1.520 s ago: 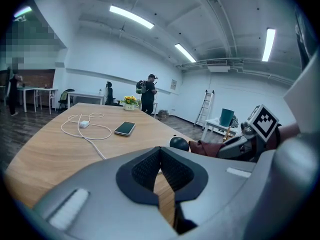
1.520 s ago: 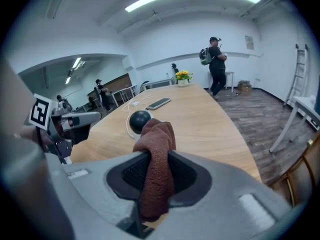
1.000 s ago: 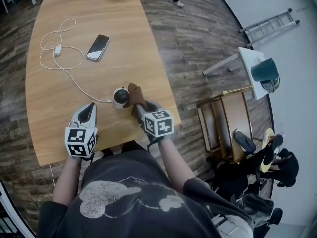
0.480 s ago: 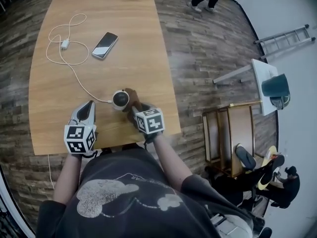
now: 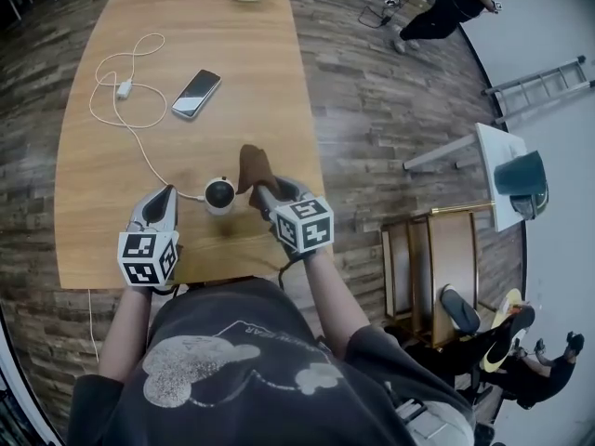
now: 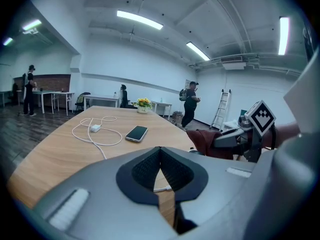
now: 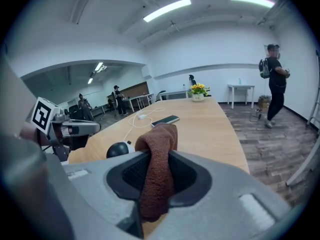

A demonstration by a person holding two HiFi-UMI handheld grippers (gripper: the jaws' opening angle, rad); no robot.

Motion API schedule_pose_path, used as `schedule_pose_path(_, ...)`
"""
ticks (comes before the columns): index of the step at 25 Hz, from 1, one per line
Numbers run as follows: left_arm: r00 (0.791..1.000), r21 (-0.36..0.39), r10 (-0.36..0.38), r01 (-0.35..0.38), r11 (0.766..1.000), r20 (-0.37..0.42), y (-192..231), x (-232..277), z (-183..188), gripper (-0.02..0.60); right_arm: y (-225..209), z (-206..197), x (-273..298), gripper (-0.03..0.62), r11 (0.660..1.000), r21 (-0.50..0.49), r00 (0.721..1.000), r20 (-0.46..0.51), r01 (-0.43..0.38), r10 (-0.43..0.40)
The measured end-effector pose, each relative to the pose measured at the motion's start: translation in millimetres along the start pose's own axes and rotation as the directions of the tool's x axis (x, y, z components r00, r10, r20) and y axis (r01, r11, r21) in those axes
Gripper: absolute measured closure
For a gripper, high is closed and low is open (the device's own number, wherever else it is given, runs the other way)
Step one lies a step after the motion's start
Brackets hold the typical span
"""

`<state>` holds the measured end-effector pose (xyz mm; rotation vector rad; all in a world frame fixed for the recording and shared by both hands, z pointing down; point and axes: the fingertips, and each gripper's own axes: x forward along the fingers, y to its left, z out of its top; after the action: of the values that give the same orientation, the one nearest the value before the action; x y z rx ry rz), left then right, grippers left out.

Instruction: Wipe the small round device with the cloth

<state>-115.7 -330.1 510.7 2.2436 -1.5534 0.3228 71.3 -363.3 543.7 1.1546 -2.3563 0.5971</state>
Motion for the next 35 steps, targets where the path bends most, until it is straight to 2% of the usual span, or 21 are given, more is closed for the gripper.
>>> schedule_pose_path(5, 1.0, 0.003, 0.026, -0.026, 1.0, 0.017, 1, -1, 6, 0.561, 7, 24, 10, 0.517, 0.993, -0.053, 0.994, 0.023, -0.105, 0.107)
schedule_pose_path(11, 0.997, -0.011, 0.07, -0.07, 0.998, 0.016, 9, -5, 5, 0.561, 30, 7, 36, 0.517, 0.97, -0.086, 0.974, -0.051, -0.225, 0.222)
schedule_pose_path(15, 0.995, -0.026, 0.101, -0.101, 0.995, 0.009, 15, -9, 1, 0.562, 30, -8, 50, 0.517, 0.963, -0.082, 0.963, -0.103, -0.257, 0.248)
schedule_pose_path(20, 0.991, -0.045, 0.135, -0.135, 0.99, -0.002, 22, -14, -4, 0.561, 26, -29, 63, 0.517, 0.952, -0.123, 0.947, -0.194, -0.281, 0.255)
schedule_pose_path(23, 0.989, -0.055, 0.147, -0.147, 0.988, -0.007, 24, -16, -7, 0.561, 24, -40, 69, 0.517, 0.951, -0.129, 0.94, -0.238, -0.281, 0.245)
schedule_pose_path(26, 0.989, -0.063, 0.147, -0.148, 0.987, -0.01, 24, -16, -10, 0.561, 21, -44, 73, 0.517, 0.961, -0.113, 0.944, -0.246, -0.253, 0.219)
schedule_pose_path(31, 0.992, -0.064, 0.13, -0.13, 0.989, -0.01, 20, -18, -13, 0.561, 14, -38, 62, 0.517, 0.981, -0.099, 0.969, -0.203, -0.164, 0.142)
schedule_pose_path(35, 0.994, -0.054, 0.108, -0.108, 0.993, -0.004, 23, -21, -12, 0.561, 13, -16, 39, 0.517, 0.993, -0.072, 0.988, -0.128, -0.093, 0.083)
